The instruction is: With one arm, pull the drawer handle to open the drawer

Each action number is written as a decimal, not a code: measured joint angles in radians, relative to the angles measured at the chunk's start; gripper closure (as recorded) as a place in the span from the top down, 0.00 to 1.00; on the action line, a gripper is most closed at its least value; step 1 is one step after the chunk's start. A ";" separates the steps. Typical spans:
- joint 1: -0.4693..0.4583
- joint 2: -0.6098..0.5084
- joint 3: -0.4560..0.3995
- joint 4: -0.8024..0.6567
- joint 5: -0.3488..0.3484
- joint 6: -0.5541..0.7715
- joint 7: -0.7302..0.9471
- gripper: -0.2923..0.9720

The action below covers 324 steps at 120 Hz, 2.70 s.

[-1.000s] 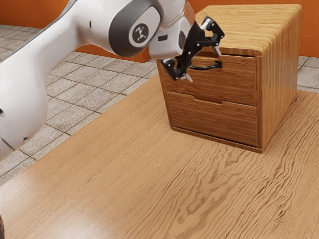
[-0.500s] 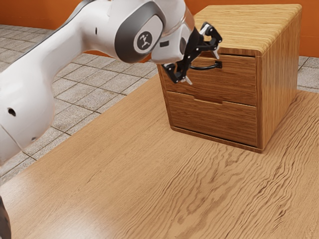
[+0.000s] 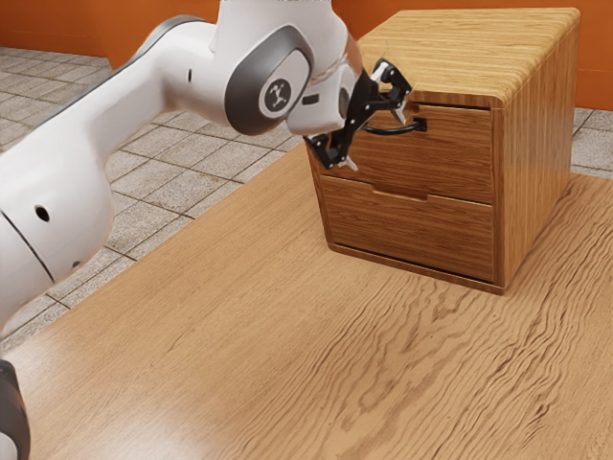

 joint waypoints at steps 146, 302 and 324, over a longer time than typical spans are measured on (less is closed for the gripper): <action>0.046 -0.039 0.003 -0.149 0.005 0.114 0.004 0.76; 0.033 -0.387 0.011 -0.592 0.006 0.122 -0.001 0.77; 0.020 -0.437 0.022 -0.654 0.006 0.124 -0.002 0.77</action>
